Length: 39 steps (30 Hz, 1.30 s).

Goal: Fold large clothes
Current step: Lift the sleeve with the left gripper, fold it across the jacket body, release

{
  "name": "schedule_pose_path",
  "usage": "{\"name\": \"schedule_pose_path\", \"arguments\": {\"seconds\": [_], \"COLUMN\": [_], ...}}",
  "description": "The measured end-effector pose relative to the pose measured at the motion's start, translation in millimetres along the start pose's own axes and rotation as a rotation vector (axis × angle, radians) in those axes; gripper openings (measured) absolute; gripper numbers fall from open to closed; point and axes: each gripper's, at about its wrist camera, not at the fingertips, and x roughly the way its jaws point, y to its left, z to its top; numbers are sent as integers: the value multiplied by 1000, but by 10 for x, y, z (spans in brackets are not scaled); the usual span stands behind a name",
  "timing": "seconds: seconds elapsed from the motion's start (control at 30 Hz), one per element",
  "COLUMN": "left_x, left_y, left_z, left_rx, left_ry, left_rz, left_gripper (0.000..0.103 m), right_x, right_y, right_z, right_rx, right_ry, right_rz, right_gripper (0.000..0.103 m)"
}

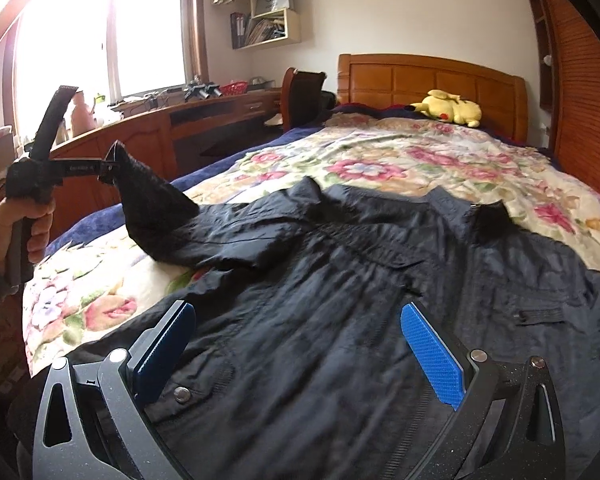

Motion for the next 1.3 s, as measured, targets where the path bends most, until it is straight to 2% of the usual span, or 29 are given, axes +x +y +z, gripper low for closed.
{"name": "schedule_pose_path", "arguments": {"seconds": [0.23, 0.43, 0.73, 0.87, 1.03, 1.13, 1.2, 1.3], "left_x": [-165, -204, -291, -283, -142, -36, -35, -92], "left_y": [-893, -1529, -2263, -2436, -2463, -2340, -2216, -2092], "left_z": [151, 163, 21, -82, -284, -453, -560, -668], "left_rx": [103, 160, 224, 240, 266, 231, 206, 198], "left_ry": [-42, -44, -23, -2, 34, 63, 63, 47], "left_rz": [-128, -237, -362, -394, -348, -335, -330, -329], "left_gripper": [11, 10, 10, 10, 12, 20, 34, 45], "right_x": [-328, -527, -849, -909, -895, -870, -845, -794], "right_y": [-427, -755, -807, -801, -798, -802, -801, -783], "right_z": [-93, -194, -253, -264, -261, -246, -238, -216], "right_rx": [20, 73, 91, 92, 100, 97, 99, 105], "right_ry": [-20, -9, -24, -31, -32, -28, -24, -17], "right_rz": [-89, -153, -215, -222, -219, -215, -212, -199], "right_gripper": [102, 102, 102, 102, 102, 102, 102, 102]}}
